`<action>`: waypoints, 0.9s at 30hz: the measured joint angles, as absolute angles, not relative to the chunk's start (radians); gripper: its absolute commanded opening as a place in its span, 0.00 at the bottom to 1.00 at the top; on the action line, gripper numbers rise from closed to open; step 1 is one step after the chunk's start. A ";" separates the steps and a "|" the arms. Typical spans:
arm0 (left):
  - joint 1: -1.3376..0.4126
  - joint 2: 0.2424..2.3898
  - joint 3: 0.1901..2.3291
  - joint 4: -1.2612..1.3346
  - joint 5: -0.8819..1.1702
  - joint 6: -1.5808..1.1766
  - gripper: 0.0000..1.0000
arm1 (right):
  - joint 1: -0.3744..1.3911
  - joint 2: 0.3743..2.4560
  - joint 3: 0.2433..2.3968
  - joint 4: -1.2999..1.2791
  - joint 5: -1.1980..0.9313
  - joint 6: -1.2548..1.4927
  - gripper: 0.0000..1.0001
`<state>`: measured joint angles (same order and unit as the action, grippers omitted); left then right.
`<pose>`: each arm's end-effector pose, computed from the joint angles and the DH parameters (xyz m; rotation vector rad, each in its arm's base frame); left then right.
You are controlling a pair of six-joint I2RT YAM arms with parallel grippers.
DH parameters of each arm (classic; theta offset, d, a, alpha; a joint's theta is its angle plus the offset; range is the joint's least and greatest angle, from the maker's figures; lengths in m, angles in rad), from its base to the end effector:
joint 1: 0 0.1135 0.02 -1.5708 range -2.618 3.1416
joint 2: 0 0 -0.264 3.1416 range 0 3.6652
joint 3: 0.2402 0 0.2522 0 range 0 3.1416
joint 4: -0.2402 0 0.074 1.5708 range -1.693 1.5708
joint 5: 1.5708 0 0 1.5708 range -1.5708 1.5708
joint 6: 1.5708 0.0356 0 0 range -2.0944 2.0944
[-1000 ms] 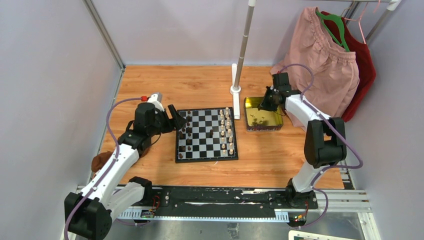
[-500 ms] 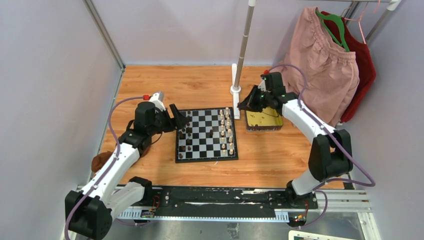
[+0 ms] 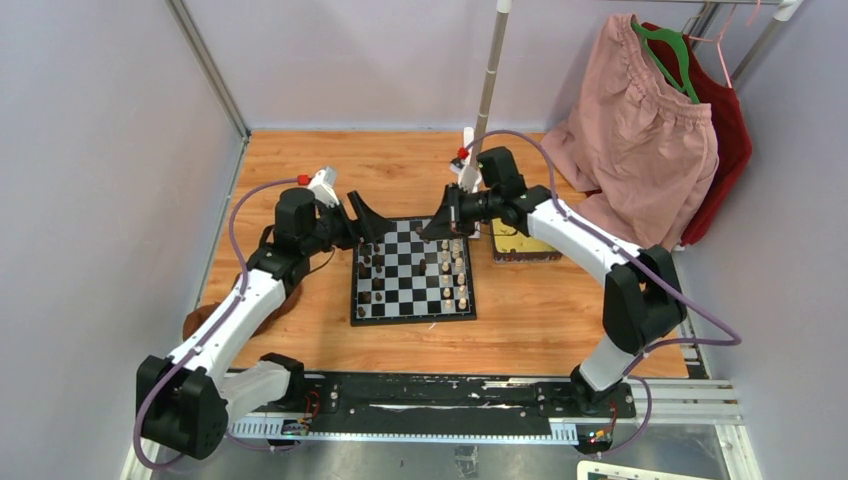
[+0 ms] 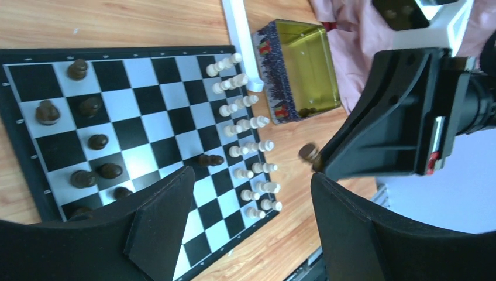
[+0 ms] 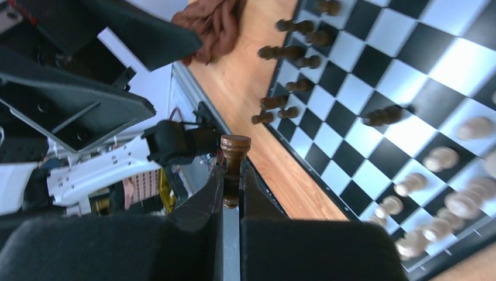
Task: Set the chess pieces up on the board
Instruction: Pick up the chess piece from the storage box.
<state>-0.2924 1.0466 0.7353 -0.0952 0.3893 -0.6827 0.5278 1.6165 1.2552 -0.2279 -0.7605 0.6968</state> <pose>0.2237 -0.0814 0.2819 -0.1380 2.0851 -1.0000 0.3033 0.2052 0.2913 -0.2989 2.3605 1.4758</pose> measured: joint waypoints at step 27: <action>-0.304 1.185 0.767 0.036 0.603 -0.859 0.66 | 0.602 1.766 1.416 -0.224 -1.016 0.581 0.00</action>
<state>-0.3042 1.1854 0.7670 0.0360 0.6025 -0.8593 0.6022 1.7660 1.4158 -0.2241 -1.0157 0.5812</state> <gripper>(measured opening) 0.683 0.060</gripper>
